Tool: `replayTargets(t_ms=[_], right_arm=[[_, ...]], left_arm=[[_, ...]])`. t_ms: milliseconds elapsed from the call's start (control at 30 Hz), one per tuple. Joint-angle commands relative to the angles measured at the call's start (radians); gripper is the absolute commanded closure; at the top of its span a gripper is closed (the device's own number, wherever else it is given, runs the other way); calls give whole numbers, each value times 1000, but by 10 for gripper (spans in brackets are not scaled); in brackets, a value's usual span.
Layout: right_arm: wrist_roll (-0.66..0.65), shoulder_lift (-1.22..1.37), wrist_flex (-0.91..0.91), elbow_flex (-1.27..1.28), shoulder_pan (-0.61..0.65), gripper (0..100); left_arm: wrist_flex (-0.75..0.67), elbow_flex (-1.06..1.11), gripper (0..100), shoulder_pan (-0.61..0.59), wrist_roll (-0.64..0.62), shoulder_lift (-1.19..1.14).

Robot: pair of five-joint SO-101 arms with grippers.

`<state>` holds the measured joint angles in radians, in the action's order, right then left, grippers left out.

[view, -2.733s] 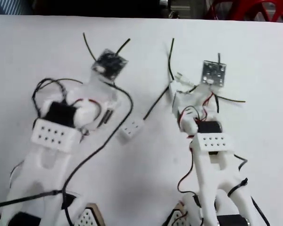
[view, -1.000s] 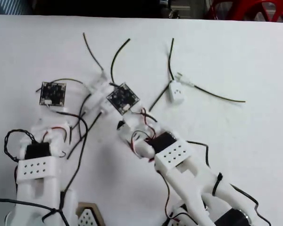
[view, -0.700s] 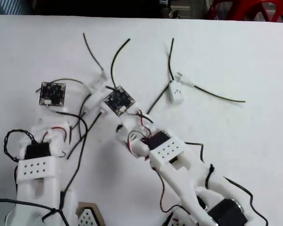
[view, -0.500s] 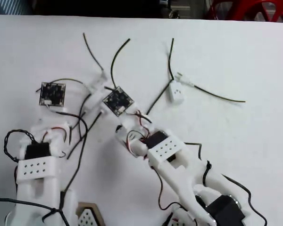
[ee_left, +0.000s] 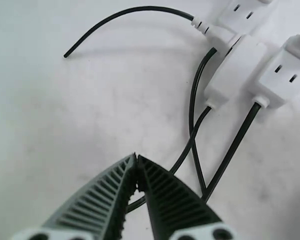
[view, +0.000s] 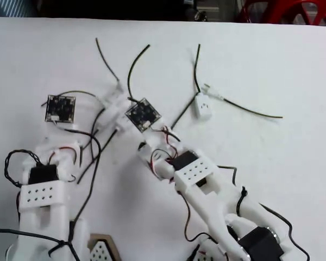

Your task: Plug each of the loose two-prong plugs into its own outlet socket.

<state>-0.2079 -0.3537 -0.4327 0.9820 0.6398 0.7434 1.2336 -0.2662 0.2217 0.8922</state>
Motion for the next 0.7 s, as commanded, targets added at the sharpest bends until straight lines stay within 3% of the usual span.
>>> replayTargets(t_ms=[0, 667], right_arm=[[-3, 1, -7, 11, 31, 981], [-12, 13, -1, 94, 18, 981]], left_arm=[[-20, -5, 976, -5, -6, 25], [-20, -5, 976, -5, -6, 25]])
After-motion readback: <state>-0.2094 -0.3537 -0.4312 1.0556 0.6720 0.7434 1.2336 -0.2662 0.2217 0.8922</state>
